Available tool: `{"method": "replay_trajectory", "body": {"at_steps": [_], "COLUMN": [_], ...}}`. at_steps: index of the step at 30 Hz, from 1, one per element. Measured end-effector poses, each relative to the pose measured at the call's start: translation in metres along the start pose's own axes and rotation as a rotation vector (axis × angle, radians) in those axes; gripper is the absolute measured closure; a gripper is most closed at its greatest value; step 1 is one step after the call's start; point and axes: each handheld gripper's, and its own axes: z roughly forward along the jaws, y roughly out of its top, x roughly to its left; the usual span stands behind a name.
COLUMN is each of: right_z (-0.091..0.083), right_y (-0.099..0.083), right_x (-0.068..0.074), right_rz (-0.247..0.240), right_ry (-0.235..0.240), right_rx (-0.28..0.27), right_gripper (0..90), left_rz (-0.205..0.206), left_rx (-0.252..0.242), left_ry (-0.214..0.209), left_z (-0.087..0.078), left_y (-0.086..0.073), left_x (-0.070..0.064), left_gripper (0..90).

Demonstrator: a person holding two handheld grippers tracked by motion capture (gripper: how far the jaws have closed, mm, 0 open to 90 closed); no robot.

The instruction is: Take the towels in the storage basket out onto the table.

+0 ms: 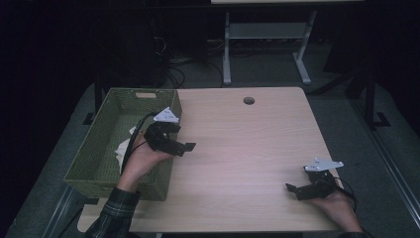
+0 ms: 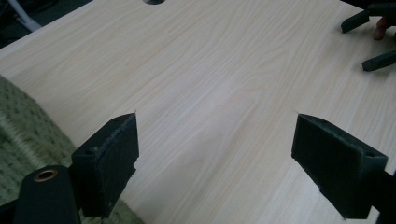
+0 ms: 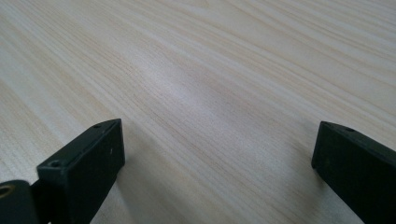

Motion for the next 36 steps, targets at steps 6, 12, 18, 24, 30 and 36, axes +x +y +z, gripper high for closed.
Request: {"method": "replay_trajectory", "body": {"at_steps": [6, 12, 18, 24, 30, 36], "right_z": [0.000, 0.000, 0.000, 0.000, 0.000, 0.000], "right_y": [0.000, 0.000, 0.000, 0.000, 0.000, 0.000], "right_x": [0.000, 0.000, 0.000, 0.000, 0.000, 0.000], "right_rz": [0.001, 0.000, -0.004, -0.004, -0.006, -0.003], "right_ry": [0.000, 0.000, -0.001, 0.000, 0.000, 0.000], "right_rx": [0.000, 0.000, -0.002, -0.002, -0.005, -0.002], "right_gripper": [2.2, 2.1, 2.2, 2.2, 2.2, 2.2], "left_rz": [-0.020, -0.031, -0.043, -0.059, -0.059, -0.072], "left_rx": [0.007, 0.010, 0.009, 0.012, 0.028, 0.041], "left_ry": [0.021, 0.031, 0.048, 0.065, 0.100, 0.131], "left_z": [-0.005, -0.011, -0.016, -0.022, -0.027, -0.031], "left_y": [-0.006, -0.011, -0.016, -0.021, -0.027, -0.037], "left_x": [0.008, 0.015, 0.021, 0.029, 0.036, 0.046], "left_gripper": [14.2, 14.2, 14.3, 14.5, 14.5, 14.6]}}
